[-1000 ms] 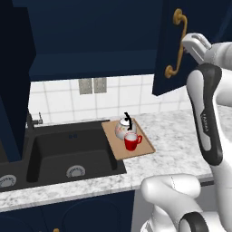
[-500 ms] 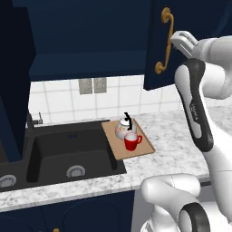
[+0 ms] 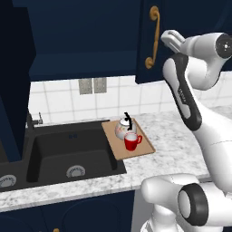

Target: Pick the kettle from the counter and place it on the tray. Then pick the mug from the cabinet and place it on the tray. Then close the cabinet doors.

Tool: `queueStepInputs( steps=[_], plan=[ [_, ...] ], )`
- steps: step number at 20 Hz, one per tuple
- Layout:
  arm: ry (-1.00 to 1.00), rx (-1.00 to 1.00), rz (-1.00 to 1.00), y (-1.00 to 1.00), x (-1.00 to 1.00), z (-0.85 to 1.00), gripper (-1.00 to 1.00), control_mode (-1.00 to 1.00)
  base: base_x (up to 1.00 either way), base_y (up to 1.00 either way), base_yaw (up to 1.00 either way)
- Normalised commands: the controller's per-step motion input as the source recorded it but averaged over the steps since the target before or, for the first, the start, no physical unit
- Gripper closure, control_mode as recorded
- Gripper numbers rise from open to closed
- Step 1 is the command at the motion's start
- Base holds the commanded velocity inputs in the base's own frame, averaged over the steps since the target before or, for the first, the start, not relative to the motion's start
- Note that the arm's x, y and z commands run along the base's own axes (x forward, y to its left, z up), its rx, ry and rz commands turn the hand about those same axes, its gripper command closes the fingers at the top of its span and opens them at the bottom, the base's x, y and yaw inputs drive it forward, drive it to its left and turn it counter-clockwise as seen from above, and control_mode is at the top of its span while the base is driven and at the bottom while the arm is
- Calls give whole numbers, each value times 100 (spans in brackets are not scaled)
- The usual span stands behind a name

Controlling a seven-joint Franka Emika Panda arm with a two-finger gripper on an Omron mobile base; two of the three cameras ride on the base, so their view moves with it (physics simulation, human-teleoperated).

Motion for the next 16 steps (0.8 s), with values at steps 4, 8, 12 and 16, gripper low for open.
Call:
queueStepInputs(
  steps=[4, 8, 12, 16],
  plan=[
    [11, -12, -4, 0, 45, -12, -100, -100, 0, 0, 0],
    [10, -9, -6, 0, 47, -15, -100, -100, 0, 0, 0],
    [3, -9, -7, 0, 53, -24, -100, -100, 0, 0, 0],
    [0, -10, -10, -4, 50, -27, -100, -100, 0, 0, 0]
  ],
)
